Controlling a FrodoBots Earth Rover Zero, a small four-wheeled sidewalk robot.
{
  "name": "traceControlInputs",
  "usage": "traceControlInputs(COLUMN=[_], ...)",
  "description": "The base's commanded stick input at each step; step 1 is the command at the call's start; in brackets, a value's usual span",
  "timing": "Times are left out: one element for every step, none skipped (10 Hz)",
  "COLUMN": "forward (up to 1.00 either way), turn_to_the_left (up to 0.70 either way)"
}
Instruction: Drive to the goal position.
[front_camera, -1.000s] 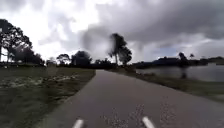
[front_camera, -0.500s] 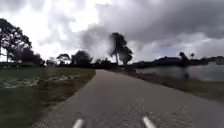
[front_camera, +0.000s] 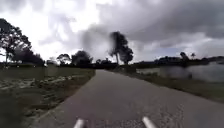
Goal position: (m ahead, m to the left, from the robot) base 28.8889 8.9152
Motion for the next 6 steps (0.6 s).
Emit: traceControlInputs(forward=[0.70,0.70,0.70,0.70,0.70,0.70], turn_to_the_left=[0.00,0.00,0.00,0.00,0.00,0.00])
